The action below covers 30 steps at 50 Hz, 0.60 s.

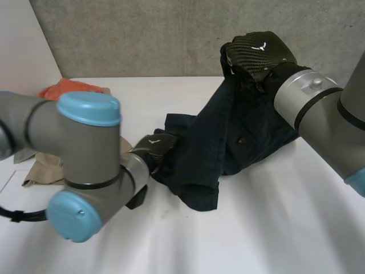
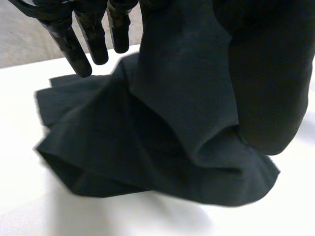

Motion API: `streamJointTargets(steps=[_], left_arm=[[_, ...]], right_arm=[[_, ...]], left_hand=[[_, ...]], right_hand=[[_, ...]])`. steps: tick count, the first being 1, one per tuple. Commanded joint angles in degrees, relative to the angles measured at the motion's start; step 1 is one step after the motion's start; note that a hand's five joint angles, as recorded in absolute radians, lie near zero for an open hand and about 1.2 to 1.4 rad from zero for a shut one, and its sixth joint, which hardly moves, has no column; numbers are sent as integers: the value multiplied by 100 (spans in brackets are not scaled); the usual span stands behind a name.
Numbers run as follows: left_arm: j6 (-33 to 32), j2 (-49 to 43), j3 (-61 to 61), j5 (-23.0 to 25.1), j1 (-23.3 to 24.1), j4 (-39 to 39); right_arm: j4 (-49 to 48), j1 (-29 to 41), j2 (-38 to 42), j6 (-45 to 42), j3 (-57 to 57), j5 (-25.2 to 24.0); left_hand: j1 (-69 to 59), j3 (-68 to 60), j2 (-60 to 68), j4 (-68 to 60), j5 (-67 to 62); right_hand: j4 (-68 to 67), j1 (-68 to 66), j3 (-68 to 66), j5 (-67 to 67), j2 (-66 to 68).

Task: Fold the laundry.

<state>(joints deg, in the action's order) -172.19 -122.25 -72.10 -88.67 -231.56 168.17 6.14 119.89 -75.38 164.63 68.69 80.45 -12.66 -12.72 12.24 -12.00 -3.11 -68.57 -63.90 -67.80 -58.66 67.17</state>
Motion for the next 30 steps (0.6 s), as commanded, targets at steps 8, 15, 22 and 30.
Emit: streamJointTargets(steps=[8,15,22,30], left_arm=[[651,-766,1128,-466,410,-328],[-673,-177,1339,-705,-398,-688],[-3047,-369,1936,139,-812,-1224],[-3295,-1810,2955,-360,-706,-1041]], right_arm=[[-421,-282,-161,-185,434,41],[-377,-643,278,-949,645,-117],[-429,-590,954,-1319,997,-319],[-1237,-107,1842,-968,813,216]], left_hand=[[-6734,-6728,6776,-6800,-6689],[-6734,-6728,6776,-6800,-6689],[-6734,-6728,6776,-6800,-6689],[-4841,-4835,4883,-4907,-4796]], right_hand=[[-1143,-1610,-1220,-1134,1283],[-1143,-1610,-1220,-1134,1283],[-1143,-1610,-1220,-1134,1283],[-1143,-1610,-1220,-1134,1283]])
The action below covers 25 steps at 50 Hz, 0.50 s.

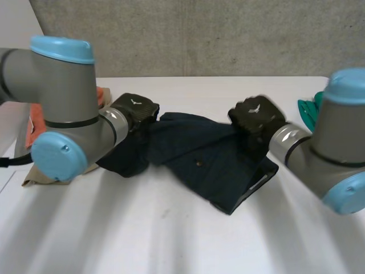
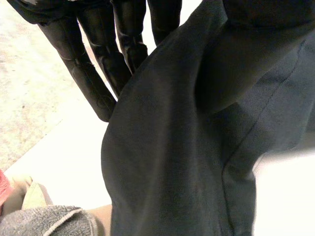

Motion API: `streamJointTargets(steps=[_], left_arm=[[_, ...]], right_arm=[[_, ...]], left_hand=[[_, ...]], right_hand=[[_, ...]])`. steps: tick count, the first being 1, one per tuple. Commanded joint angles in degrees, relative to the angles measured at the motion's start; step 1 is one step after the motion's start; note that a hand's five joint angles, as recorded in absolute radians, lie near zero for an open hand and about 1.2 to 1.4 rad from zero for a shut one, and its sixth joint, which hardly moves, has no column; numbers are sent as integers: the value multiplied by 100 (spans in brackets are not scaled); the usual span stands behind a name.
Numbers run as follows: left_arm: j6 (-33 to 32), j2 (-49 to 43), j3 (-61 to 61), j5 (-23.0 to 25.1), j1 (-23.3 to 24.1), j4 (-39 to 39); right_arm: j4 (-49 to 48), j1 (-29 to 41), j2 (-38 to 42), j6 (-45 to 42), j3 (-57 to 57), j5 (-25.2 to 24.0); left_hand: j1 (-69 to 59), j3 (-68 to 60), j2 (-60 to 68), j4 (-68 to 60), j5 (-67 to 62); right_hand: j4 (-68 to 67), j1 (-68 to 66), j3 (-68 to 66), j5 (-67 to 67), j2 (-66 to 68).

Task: Fold the laundry.

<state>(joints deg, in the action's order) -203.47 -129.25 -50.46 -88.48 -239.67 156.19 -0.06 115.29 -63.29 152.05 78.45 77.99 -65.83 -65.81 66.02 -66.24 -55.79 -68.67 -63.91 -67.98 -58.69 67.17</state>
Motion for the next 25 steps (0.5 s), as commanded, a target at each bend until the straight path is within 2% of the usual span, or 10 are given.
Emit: streamJointTargets(steps=[1,2,5,9,14,19,25], left_arm=[[-184,-1241,914,-467,122,192],[-254,-1452,1141,-659,140,210],[-351,-1445,1301,-1081,184,175],[-273,-938,908,-1512,167,314],[-97,83,-147,-1619,79,798],[44,1198,-1612,-1436,26,1246],[167,1842,-3048,-882,-18,1449]], right_arm=[[-679,389,721,316,-216,568],[-802,459,879,394,-347,777],[-820,582,1099,483,-567,1086],[-750,661,1161,527,-682,1219],[-750,714,1126,510,-744,1236],[-724,706,1117,509,-858,1263],[-697,706,1109,501,-867,1263]], left_hand=[[1232,1229,-1250,1272,1227],[2771,2769,-2790,2811,2767],[4445,4443,-4464,4485,4441],[5392,5390,-5411,5433,5388],[5583,5581,-5602,5624,5579],[5583,5581,-5602,5624,5579],[3680,3678,-3699,3721,3676]], right_hand=[[-1133,-1609,-1202,-1131,1283],[-1133,-1609,-1202,-1131,1283],[-1133,-1609,-1202,-1131,1283],[-1133,-1609,-1202,-1131,1283],[-1133,-1609,-1202,-1131,1283],[-1133,-1609,-1202,-1131,1283],[-1133,-1609,-1202,-1131,1283]])
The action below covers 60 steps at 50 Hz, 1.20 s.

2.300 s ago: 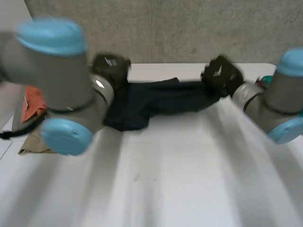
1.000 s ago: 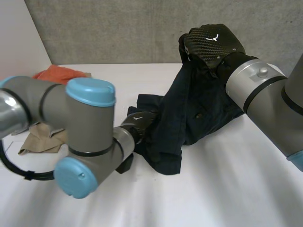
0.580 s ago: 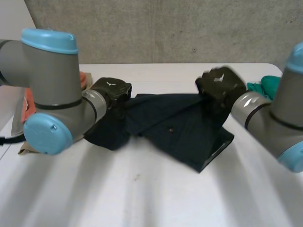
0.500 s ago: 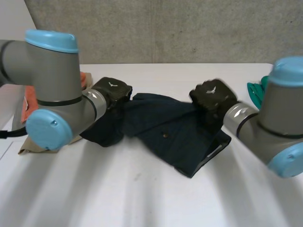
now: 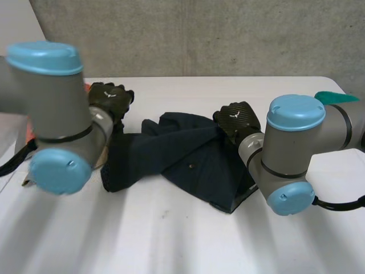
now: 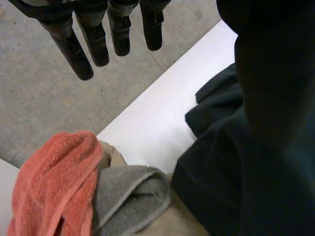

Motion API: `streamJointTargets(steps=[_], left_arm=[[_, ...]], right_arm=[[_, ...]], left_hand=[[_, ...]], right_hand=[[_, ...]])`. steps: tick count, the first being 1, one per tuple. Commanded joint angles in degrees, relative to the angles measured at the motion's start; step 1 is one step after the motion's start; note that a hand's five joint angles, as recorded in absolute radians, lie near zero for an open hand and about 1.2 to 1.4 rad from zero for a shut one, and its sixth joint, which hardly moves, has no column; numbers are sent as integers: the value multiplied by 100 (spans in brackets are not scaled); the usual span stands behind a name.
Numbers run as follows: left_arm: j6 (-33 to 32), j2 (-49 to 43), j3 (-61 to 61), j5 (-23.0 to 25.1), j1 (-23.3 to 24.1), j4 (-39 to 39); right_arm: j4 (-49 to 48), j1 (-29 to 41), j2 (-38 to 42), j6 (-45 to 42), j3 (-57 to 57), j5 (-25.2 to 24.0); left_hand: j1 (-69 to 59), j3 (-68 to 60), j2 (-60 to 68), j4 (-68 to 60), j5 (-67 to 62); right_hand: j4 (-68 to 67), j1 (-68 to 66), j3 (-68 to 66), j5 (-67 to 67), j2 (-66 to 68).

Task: Fold the laundry.

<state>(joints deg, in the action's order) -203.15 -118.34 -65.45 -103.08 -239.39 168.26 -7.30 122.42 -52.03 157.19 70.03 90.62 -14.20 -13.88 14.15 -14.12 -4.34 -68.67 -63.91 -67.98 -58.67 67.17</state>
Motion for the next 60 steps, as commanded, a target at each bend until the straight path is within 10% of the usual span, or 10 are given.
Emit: streamJointTargets(steps=[1,29,46,53,60], left_arm=[[161,769,-1689,674,-46,251],[-128,-839,-961,315,-398,945],[-735,-1525,-319,350,-407,1147],[-761,-1350,-363,587,-451,1156],[-420,-52,-635,815,-486,823]], right_arm=[[27,-8,-18,-13,-24,0],[123,1,-53,-180,72,-35],[123,-96,-53,-207,64,-44],[132,-122,-97,-216,55,-35],[333,-209,-605,-408,11,-35]], left_hand=[[-1768,-1800,1773,-1776,-1754],[164,132,-159,156,178],[-1634,-1666,1639,-1642,-1620],[-6575,-6608,6581,-6584,-6562],[-6580,-6612,6585,-6588,-6566]], right_hand=[[-1133,-1609,-1202,-1133,1283],[-1133,-1609,-1202,-1133,1283],[-1133,-1609,-1202,-1133,1283],[-1133,-1609,-1202,-1133,1283],[-1133,-1609,-1202,-1133,1283]])
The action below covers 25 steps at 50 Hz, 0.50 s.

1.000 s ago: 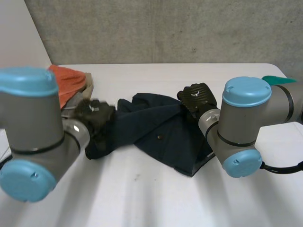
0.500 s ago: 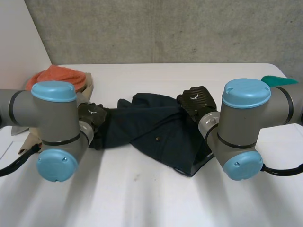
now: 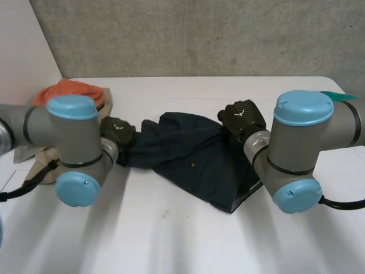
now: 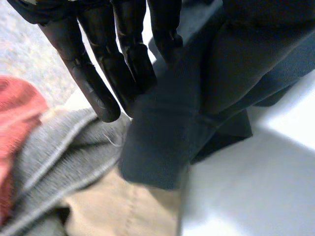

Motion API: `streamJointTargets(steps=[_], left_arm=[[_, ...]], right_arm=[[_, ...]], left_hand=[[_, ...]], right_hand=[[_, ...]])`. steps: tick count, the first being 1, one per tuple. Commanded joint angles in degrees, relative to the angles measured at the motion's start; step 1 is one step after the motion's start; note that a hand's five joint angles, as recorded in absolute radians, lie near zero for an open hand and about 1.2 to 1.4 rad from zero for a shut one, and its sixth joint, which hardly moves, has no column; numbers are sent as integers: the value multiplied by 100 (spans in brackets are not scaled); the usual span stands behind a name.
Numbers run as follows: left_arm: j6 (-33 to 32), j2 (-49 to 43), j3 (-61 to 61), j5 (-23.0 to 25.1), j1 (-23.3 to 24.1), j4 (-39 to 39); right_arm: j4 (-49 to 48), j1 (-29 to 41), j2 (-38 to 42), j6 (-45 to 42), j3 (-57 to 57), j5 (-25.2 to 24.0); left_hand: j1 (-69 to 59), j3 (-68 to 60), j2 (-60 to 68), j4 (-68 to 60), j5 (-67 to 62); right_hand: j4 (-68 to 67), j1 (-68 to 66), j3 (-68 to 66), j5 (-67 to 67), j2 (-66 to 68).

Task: Fold the laundry.

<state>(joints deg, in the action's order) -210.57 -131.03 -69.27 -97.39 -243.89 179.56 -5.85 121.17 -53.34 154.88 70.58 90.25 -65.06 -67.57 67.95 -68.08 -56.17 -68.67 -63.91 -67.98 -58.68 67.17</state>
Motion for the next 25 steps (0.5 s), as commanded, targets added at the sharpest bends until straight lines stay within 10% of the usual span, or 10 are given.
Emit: streamJointTargets(steps=[1,11,25], left_arm=[[384,1447,-262,282,-36,-368],[1218,4049,527,1062,-273,-1631],[1642,3024,2286,1214,-291,-2988]], right_arm=[[242,-111,-597,-230,-70,2],[1479,-603,-2100,-828,-825,-270],[2018,-735,-2032,-793,-1406,-605]], left_hand=[[-1494,-1243,1205,-1192,-1383],[-1494,-1243,1205,-1192,-1383],[-1494,-1243,1205,-1192,-1383]], right_hand=[[-1133,-1609,-1202,-1132,1283],[-1133,-1609,-1202,-1132,1283],[-1133,-1609,-1202,-1132,1283]])
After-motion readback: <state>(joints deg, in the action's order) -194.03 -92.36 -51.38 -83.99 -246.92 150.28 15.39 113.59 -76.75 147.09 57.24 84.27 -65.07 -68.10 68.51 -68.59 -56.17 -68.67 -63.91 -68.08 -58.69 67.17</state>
